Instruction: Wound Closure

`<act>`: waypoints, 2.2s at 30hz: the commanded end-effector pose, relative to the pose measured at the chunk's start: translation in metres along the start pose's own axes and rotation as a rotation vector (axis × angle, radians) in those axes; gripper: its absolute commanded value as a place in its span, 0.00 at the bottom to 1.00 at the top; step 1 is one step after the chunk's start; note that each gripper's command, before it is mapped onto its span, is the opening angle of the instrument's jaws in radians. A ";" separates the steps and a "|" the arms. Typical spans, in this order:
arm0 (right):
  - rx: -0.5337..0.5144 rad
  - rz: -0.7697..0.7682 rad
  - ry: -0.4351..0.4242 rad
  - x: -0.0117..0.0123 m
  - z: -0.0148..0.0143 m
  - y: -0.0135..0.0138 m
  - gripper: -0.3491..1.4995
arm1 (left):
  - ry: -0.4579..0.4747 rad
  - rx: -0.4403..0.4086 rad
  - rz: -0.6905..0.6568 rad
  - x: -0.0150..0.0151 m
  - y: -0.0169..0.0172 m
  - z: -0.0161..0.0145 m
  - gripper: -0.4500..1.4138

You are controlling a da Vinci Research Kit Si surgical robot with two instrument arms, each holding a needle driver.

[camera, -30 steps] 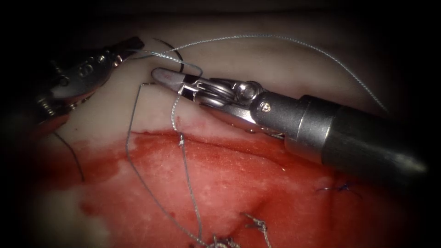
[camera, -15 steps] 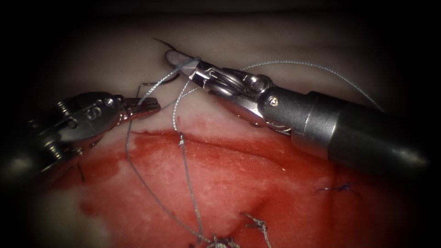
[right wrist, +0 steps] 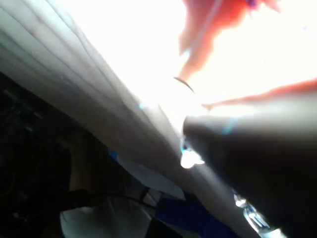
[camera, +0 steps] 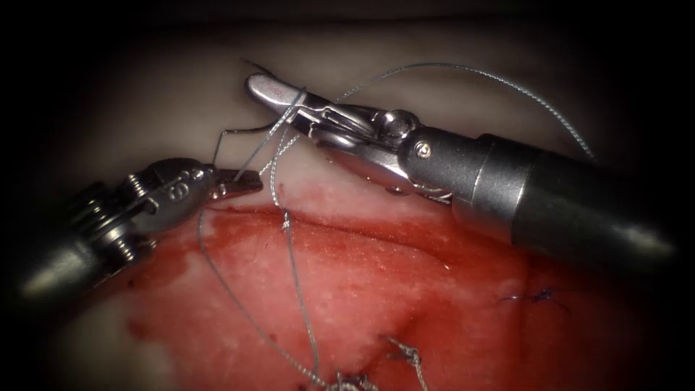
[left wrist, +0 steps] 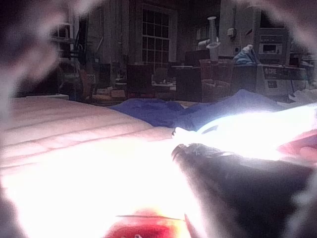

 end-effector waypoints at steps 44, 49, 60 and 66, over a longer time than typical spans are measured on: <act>0.601 0.015 1.072 0.0037 -0.0009 0.0051 0.00 | 0.384 0.131 0.236 0.0063 -0.0033 -0.0004 0.00; 0.745 0.080 1.196 0.0033 -0.0001 0.0063 0.00 | 0.389 0.126 0.254 0.0059 -0.0032 -0.0008 0.00; 1.184 0.224 1.118 0.0017 0.0022 0.0053 0.00 | 0.392 0.126 0.267 0.0059 -0.0024 -0.0008 0.00; 1.340 0.355 1.137 0.0017 0.0018 0.0046 0.00 | 0.393 0.126 0.281 0.0057 -0.0023 -0.0009 0.00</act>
